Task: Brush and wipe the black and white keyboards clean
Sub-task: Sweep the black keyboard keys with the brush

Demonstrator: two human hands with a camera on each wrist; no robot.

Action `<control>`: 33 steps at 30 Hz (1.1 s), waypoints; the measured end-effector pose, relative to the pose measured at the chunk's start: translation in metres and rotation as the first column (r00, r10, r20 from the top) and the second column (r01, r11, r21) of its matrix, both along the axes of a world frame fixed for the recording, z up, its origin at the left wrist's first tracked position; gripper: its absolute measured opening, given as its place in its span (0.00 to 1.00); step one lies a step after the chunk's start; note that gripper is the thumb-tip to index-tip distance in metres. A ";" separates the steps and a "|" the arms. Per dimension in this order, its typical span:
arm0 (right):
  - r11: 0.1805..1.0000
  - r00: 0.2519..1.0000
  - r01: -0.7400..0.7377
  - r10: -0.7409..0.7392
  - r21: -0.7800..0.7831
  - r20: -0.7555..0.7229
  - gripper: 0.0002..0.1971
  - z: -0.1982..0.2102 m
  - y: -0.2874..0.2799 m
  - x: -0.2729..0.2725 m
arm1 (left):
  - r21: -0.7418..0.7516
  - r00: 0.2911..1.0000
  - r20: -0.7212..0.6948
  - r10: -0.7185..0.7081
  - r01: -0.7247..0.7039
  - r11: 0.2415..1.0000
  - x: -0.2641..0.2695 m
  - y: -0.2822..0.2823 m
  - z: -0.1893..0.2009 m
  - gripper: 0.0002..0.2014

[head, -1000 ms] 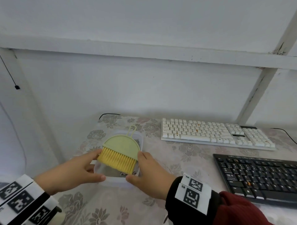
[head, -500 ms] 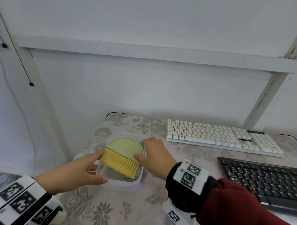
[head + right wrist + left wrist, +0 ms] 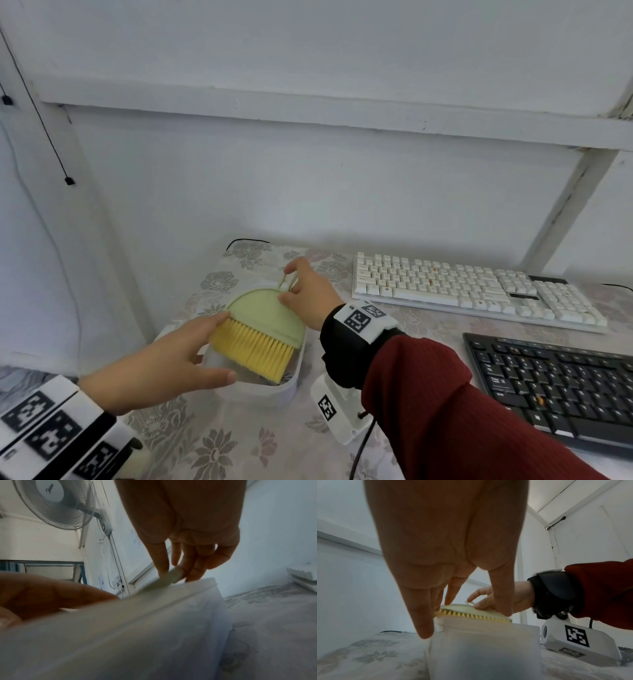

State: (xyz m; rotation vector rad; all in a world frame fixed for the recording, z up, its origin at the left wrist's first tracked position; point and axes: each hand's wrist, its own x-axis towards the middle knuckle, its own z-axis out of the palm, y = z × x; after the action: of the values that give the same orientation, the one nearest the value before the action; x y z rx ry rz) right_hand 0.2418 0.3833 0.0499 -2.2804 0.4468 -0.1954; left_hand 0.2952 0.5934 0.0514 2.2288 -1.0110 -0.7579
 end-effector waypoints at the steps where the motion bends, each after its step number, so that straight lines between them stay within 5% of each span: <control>1: 0.998 0.998 0.008 -0.012 0.061 0.065 0.17 0.002 -0.002 -0.002 | -0.002 1.000 0.013 -0.002 0.002 1.000 -0.002 0.000 0.002 0.67; 10: 0.921 0.887 0.140 -0.280 0.364 0.367 0.14 0.041 -0.062 -0.052 | -0.084 0.963 0.265 0.041 -0.019 0.996 -0.044 -0.033 0.041 0.40; 13: 0.851 0.811 0.226 -0.435 0.475 0.392 0.15 0.057 -0.105 -0.095 | -0.086 0.973 0.229 -0.010 0.031 0.996 -0.068 -0.061 0.049 0.41; 18: 0.656 0.683 0.360 -0.670 0.663 0.292 0.22 0.068 -0.192 -0.194 | -0.066 0.958 0.235 -0.165 0.185 0.981 -0.109 -0.127 0.040 0.52; 21: 0.593 0.665 0.431 -0.718 0.679 0.205 0.06 0.067 -0.237 -0.263 | 0.016 0.954 0.197 -0.224 0.225 0.974 -0.145 -0.170 0.036 0.55; 25: 0.455 0.624 0.467 -0.777 0.759 0.082 0.07 0.063 -0.282 -0.350 | 0.068 0.953 0.199 -0.227 0.218 0.974 -0.182 -0.218 0.023 0.46; 29: 0.369 0.550 0.521 -0.834 0.769 0.027 0.10 0.051 -0.323 -0.417 | 0.081 0.972 0.086 -0.221 0.214 0.973 -0.204 -0.252 0.009 0.66; 33: 0.310 0.488 0.580 -0.873 0.753 -0.016 0.07 0.035 -0.359 -0.468 | 0.094 0.985 0.081 -0.154 0.146 0.985 -0.220 -0.276 -0.007 0.49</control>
State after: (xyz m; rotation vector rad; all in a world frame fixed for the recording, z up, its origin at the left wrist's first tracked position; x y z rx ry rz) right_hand -0.2259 0.0239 0.0847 -1.0641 1.1496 -0.8275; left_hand 0.0748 0.3170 0.0447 2.2977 -1.2213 -0.7886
